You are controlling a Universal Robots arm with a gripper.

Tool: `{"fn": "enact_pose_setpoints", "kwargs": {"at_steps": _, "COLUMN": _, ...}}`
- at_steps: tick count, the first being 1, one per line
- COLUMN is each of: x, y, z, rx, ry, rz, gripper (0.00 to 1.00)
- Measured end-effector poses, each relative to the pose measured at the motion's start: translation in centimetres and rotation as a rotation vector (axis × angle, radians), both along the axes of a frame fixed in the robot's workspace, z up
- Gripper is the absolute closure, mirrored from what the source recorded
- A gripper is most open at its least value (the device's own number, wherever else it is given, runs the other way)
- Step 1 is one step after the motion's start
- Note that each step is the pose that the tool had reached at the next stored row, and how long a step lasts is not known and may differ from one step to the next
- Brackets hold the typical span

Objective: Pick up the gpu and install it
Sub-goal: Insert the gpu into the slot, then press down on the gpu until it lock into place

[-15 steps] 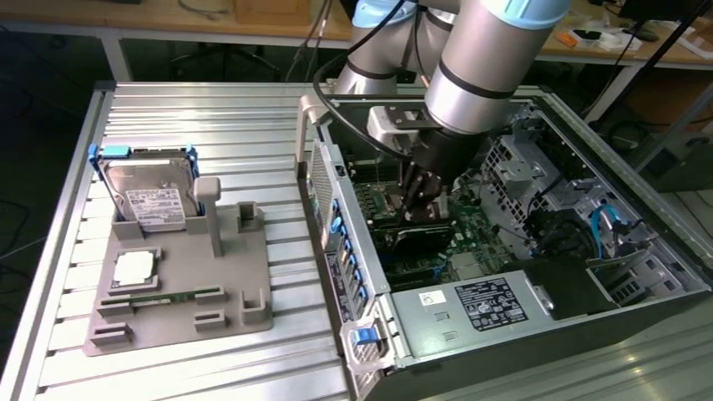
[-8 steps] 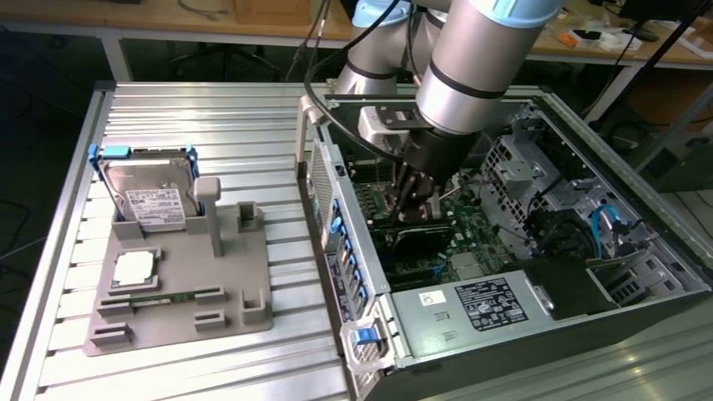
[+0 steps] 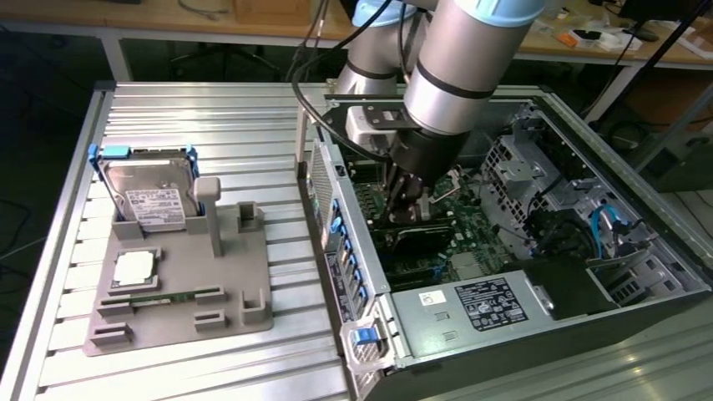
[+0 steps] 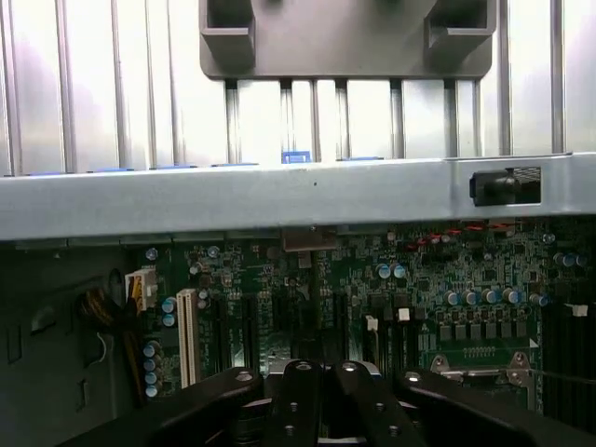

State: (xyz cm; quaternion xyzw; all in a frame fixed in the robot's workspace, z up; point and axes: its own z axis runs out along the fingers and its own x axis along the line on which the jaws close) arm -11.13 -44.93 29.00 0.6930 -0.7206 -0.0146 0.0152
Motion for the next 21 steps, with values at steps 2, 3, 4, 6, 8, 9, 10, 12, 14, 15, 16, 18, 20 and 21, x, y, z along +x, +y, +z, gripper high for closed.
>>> {"fn": "enact_pose_setpoints", "kwargs": {"at_steps": 2, "x": -0.58, "y": 0.0, "z": 0.0, "rx": 0.0, "ry": 0.0, "rz": -0.002, "gripper": 0.89}}
{"fn": "enact_pose_setpoints", "kwargs": {"at_steps": 3, "x": -0.64, "y": 0.01, "z": 0.0, "rx": 0.0, "ry": 0.0, "rz": -0.002, "gripper": 0.89}}
{"fn": "enact_pose_setpoints", "kwargs": {"at_steps": 4, "x": -0.65, "y": 0.01, "z": 0.0, "rx": 0.0, "ry": -0.0001, "rz": -0.003, "gripper": 0.89}}
{"fn": "enact_pose_setpoints", "kwargs": {"at_steps": 6, "x": -0.65, "y": 0.0, "z": 0.0, "rx": -0.0001, "ry": 0.0, "rz": -0.002, "gripper": 0.89}}
{"fn": "enact_pose_setpoints", "kwargs": {"at_steps": 8, "x": -0.66, "y": 0.0, "z": 0.0, "rx": -0.0001, "ry": 0.0, "rz": -0.002, "gripper": 0.89}}
{"fn": "enact_pose_setpoints", "kwargs": {"at_steps": 9, "x": -0.66, "y": 0.0, "z": 0.01, "rx": -0.0001, "ry": 0.0, "rz": -0.002, "gripper": 0.89}}
{"fn": "enact_pose_setpoints", "kwargs": {"at_steps": 10, "x": -0.66, "y": 0.0, "z": 0.0, "rx": 0.0, "ry": 0.0, "rz": -0.002, "gripper": 0.89}}
{"fn": "enact_pose_setpoints", "kwargs": {"at_steps": 12, "x": -0.66, "y": 0.0, "z": 0.0, "rx": -0.0001, "ry": 0.0, "rz": -0.003, "gripper": 0.89}}
{"fn": "enact_pose_setpoints", "kwargs": {"at_steps": 14, "x": -0.66, "y": 0.0, "z": 0.01, "rx": -0.0001, "ry": 0.0, "rz": -0.002, "gripper": 0.89}}
{"fn": "enact_pose_setpoints", "kwargs": {"at_steps": 15, "x": -0.66, "y": 0.0, "z": 0.0, "rx": -0.0001, "ry": 0.0, "rz": -0.002, "gripper": 0.89}}
{"fn": "enact_pose_setpoints", "kwargs": {"at_steps": 16, "x": -0.66, "y": 0.0, "z": 0.0, "rx": 0.0, "ry": 0.0, "rz": -0.002, "gripper": 0.89}}
{"fn": "enact_pose_setpoints", "kwargs": {"at_steps": 18, "x": -0.66, "y": 0.0, "z": 0.0, "rx": 0.0, "ry": -0.0001, "rz": -0.002, "gripper": 0.89}}
{"fn": "enact_pose_setpoints", "kwargs": {"at_steps": 20, "x": -0.87, "y": 0.02, "z": 0.0, "rx": 0.0, "ry": 0.0, "rz": -0.003, "gripper": 0.89}}
{"fn": "enact_pose_setpoints", "kwargs": {"at_steps": 21, "x": -1.01, "y": 0.05, "z": 0.0, "rx": 0.0001, "ry": 0.0001, "rz": -0.003, "gripper": 0.89}}
